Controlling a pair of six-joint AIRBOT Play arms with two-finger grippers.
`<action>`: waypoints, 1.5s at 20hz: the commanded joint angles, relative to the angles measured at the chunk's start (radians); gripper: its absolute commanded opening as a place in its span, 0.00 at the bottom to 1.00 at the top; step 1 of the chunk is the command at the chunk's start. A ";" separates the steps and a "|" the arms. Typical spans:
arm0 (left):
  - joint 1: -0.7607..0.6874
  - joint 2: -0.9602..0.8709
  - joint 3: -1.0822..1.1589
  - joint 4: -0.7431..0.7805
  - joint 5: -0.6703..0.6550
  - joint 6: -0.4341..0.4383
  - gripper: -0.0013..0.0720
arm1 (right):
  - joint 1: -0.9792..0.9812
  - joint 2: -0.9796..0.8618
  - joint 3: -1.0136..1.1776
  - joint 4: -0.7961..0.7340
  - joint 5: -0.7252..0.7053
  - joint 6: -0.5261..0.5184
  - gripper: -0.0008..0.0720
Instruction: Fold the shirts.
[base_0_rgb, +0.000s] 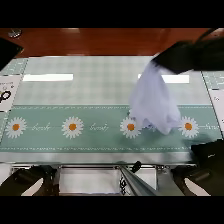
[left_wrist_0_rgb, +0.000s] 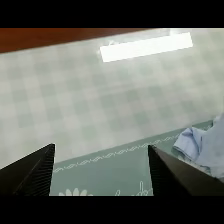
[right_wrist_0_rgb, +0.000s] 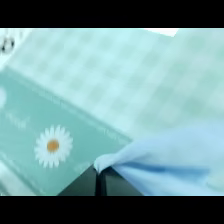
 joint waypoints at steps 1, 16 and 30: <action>0.000 0.007 -0.053 0.007 -0.047 -0.022 0.94 | 0.269 -0.071 -0.150 -0.112 -0.147 0.069 0.04; 0.000 0.014 -0.974 -0.389 0.300 -0.053 0.94 | -0.138 -0.073 -0.190 -0.617 0.143 -0.002 0.78; -0.021 -0.220 -1.230 -0.797 0.597 0.243 0.84 | -0.502 -0.074 -0.336 -0.260 0.076 -0.106 0.82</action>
